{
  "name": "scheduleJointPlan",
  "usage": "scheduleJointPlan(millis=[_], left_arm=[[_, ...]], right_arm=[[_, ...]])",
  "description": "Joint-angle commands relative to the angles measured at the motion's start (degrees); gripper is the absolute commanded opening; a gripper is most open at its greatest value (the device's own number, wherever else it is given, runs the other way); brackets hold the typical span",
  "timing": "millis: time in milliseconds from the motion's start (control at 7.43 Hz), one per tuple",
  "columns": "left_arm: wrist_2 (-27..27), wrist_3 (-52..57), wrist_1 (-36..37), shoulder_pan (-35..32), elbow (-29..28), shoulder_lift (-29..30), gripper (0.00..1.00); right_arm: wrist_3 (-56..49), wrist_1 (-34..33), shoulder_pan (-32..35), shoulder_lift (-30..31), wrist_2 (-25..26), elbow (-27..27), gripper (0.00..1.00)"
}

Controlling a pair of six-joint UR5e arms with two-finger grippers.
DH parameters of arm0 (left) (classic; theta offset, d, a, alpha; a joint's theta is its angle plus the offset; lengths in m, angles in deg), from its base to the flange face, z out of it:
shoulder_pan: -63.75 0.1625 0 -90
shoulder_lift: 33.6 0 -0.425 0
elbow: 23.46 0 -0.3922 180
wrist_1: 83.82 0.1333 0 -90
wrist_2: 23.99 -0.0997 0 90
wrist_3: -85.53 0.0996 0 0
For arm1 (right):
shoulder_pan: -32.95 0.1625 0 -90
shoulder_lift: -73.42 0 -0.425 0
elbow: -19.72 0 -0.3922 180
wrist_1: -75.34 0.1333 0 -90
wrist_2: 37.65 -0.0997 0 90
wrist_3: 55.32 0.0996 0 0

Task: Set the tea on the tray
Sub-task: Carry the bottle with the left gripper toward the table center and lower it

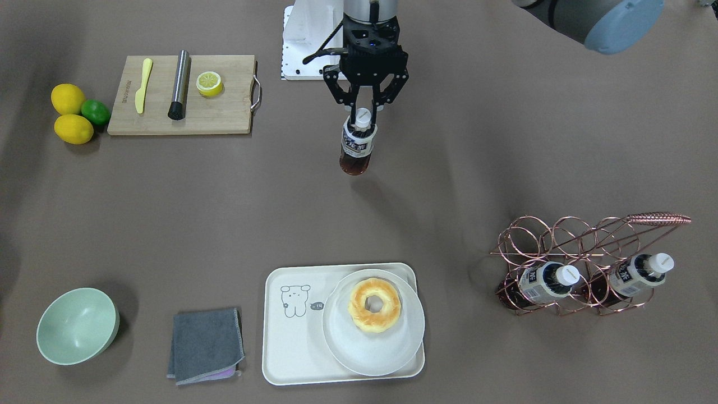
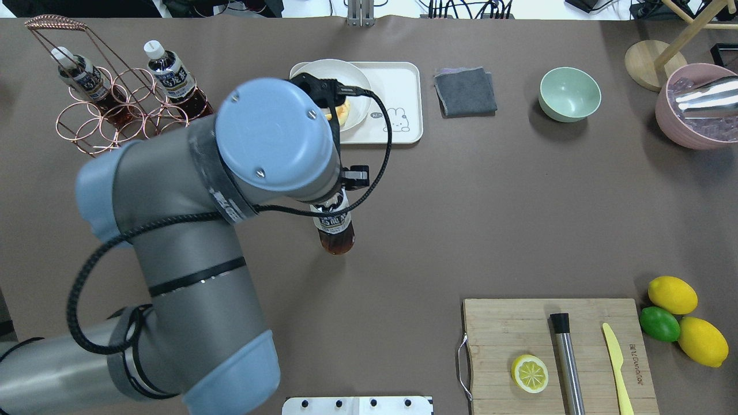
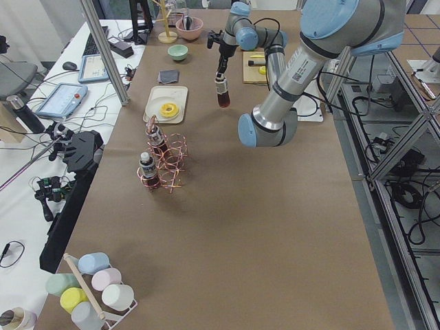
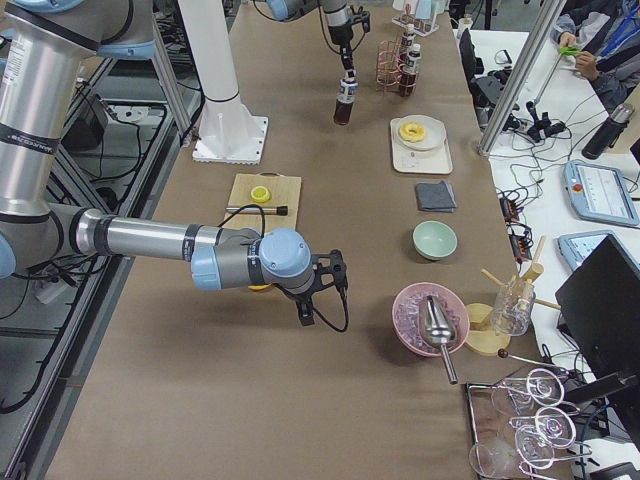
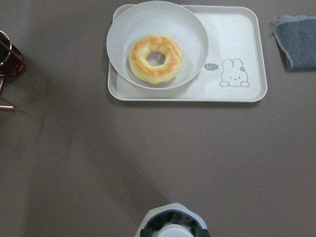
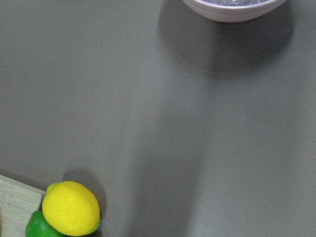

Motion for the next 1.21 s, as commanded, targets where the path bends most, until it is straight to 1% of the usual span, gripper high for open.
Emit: scheduleJointPlan(millis=[0, 404, 538, 673, 808, 942, 1077], left_arm=[[-6.2, -3.5, -0.1, 7.1, -2.0, 1.8, 0.00], [-6.6, -4.3, -0.2, 7.6, -2.5, 1.7, 0.00], [-8.2, -4.3, -0.2, 7.6, -2.5, 1.7, 0.00], [-8.5, -4.2, -0.2, 8.3, -2.5, 1.7, 0.09], [-8.5, -4.2, -0.2, 8.3, -2.5, 1.6, 0.46], [-8.5, -4.2, -0.2, 8.4, -2.4, 1.5, 0.60], [-8.5, -4.2, -0.2, 8.4, -2.3, 1.5, 0.71]], right_arm=[[0.0, 0.0, -0.1, 0.0, -0.1, 0.1, 1.00], [0.0, 0.0, -0.1, 0.0, -0.1, 0.2, 1.00], [0.0, 0.0, -0.1, 0.1, -0.3, 0.2, 1.00], [0.0, 0.1, -0.1, 0.0, -0.3, 0.2, 1.00], [0.0, 0.0, -0.1, 0.0, -0.3, 0.2, 1.00], [0.0, 0.1, -0.1, 0.0, -0.3, 0.1, 1.00], [0.1, 0.0, -0.1, -0.7, -0.6, 0.0, 1.00]])
